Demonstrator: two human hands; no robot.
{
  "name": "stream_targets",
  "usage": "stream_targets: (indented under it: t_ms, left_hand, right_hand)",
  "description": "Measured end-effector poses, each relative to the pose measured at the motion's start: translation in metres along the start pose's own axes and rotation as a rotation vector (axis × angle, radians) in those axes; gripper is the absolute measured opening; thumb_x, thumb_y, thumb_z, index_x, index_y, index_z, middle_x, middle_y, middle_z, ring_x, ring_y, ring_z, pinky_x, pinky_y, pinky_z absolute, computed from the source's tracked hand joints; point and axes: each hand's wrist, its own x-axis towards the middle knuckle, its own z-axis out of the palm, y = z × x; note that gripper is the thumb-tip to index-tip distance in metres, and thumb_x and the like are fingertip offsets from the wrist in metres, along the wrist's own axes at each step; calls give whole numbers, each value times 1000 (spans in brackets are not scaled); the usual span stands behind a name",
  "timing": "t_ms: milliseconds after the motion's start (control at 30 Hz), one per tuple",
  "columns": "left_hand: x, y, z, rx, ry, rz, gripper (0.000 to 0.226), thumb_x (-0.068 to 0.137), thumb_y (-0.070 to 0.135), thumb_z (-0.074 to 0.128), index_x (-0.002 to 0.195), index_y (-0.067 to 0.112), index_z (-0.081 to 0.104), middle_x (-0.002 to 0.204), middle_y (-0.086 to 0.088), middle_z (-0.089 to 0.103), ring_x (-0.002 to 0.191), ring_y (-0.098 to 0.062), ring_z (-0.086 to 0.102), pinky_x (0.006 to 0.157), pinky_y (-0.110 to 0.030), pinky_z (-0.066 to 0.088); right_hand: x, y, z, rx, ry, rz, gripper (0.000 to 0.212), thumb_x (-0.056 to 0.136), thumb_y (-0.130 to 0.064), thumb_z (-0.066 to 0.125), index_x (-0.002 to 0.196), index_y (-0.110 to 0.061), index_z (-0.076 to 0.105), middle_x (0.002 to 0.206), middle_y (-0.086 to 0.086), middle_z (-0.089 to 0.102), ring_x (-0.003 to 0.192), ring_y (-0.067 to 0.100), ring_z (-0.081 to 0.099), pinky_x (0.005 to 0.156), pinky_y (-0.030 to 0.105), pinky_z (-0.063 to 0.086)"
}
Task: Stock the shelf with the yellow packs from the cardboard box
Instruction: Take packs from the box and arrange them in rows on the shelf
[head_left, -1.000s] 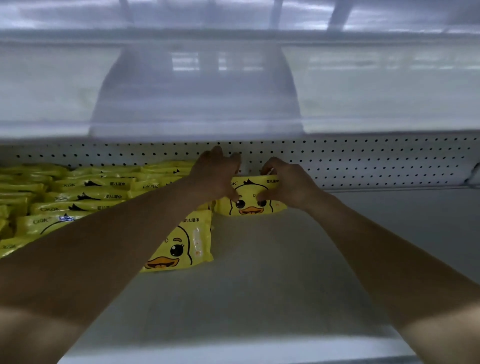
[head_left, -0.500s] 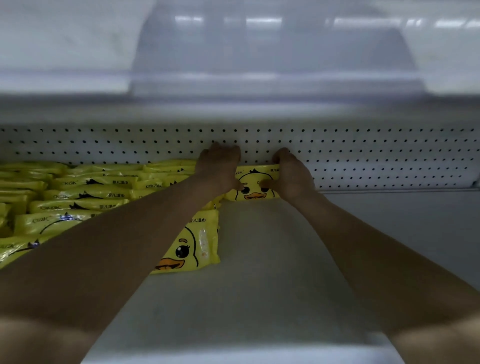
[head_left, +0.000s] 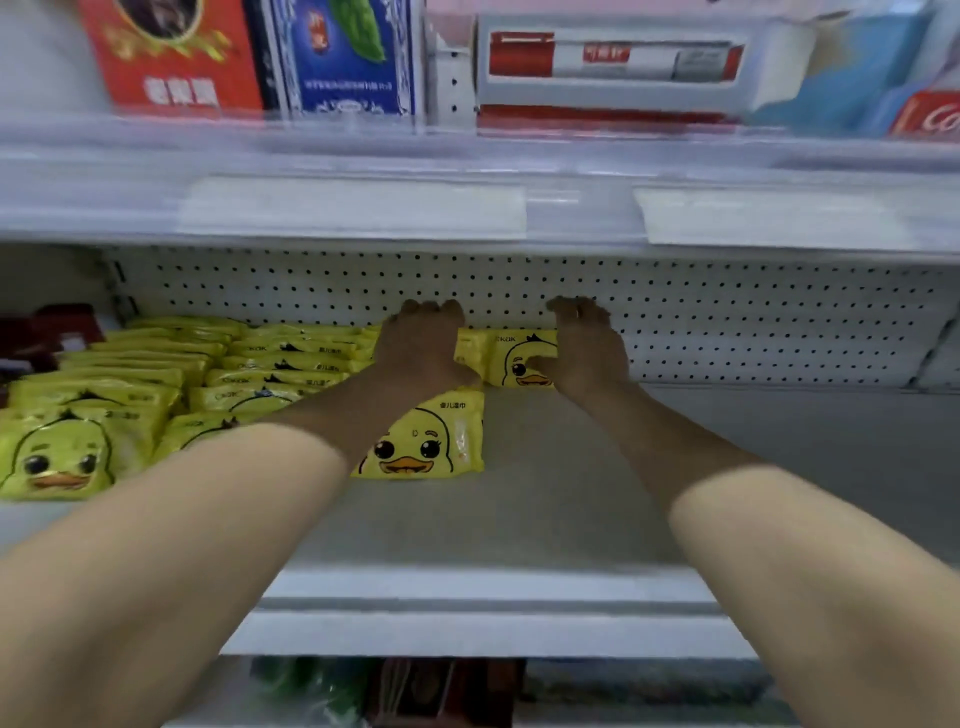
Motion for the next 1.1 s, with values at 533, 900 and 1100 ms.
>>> stream_targets:
  t_ms: [533, 900, 1100]
  left_hand:
    - [-259, -67, -110, -75, -64, -204, 72, 73, 35, 84, 135, 23, 48, 133, -13, 44, 124, -34, 42, 97, -41, 43]
    - [-416, -96, -58, -14, -237, -246, 72, 71, 34, 80, 130, 13, 45, 127, -13, 45, 122, -34, 40, 95, -49, 46]
    - [-465, -119, -15, 9, -320, -298, 78, 72, 38, 81, 134, 15, 41, 134, -11, 42, 126, -34, 39, 94, -48, 47]
  right_hand:
    - [-204, -184, -85, -3, -235, -318, 74, 81, -42, 77, 144, -36, 39, 142, 6, 48, 130, 29, 43, 98, 40, 44]
    - [-347, -236, -26, 49, -460, -402, 80, 74, -37, 82, 142, -29, 42, 140, 5, 47, 127, 28, 45, 98, 42, 46]
    - [-394, -238, 16, 9, -579, -398, 77, 77, -36, 80, 144, -29, 41, 143, 6, 45, 127, 28, 45, 99, 43, 46]
